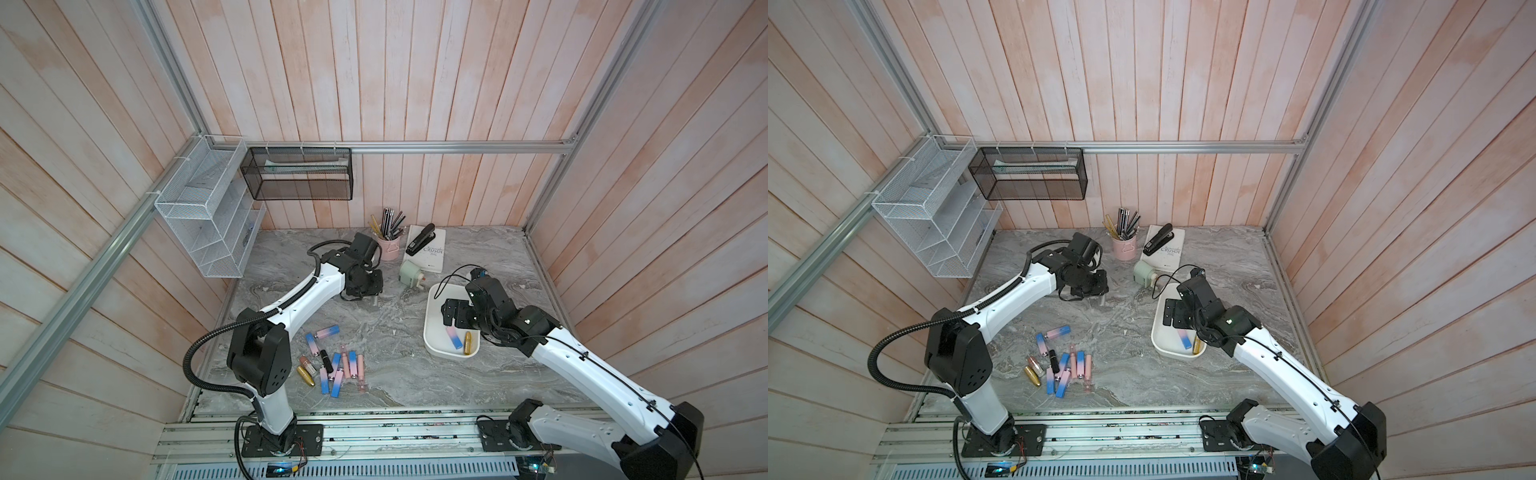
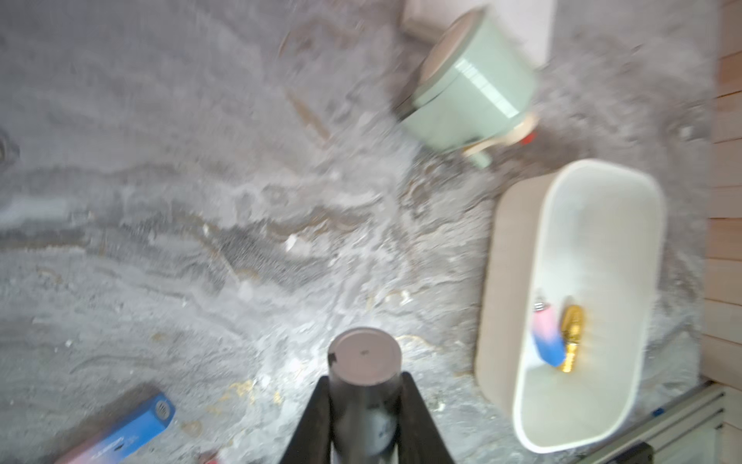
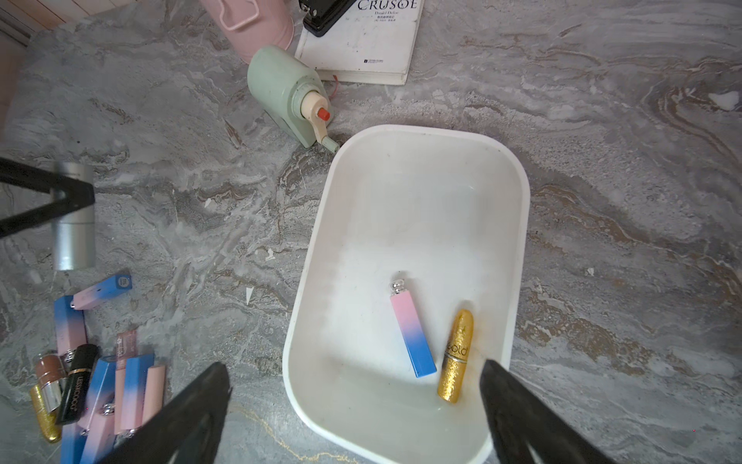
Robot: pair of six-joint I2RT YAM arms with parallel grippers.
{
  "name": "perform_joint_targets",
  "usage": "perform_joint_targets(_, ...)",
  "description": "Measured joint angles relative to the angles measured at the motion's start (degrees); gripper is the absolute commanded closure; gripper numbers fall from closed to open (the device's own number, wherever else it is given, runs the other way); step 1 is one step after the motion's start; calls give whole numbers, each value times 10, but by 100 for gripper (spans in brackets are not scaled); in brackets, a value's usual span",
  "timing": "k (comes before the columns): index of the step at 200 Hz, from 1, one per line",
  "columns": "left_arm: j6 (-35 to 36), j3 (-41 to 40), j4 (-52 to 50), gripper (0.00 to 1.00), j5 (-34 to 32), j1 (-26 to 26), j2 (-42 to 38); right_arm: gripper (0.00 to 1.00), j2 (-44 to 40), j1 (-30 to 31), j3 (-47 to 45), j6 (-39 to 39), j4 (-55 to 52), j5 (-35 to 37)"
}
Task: Put the lipstick into the storage box
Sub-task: Pick up the lipstick at the center of the board, then place the lipstick in the storage box.
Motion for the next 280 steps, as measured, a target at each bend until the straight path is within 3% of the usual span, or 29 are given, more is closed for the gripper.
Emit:
perform_joint_targets(53,1,192,-31,85,19,-76,107,2,-75,-3,-9,31,-51,22)
perform_joint_targets(120,0,309,-41,85,60,-155,258,2,-145,-3,-13,69,-121,42)
perform_joint_targets(237,-14,325,2,80,98,-189,342,2,-150,-3,-9,75,-160,47)
perform_joint_targets(263,-13,325,3,71,94,-189,355,2,-146,-3,-8,75,-160,46)
perform_joint_targets(280,-8,325,2,59,90,-189,358,2,-144,-3,-7,75,-160,46)
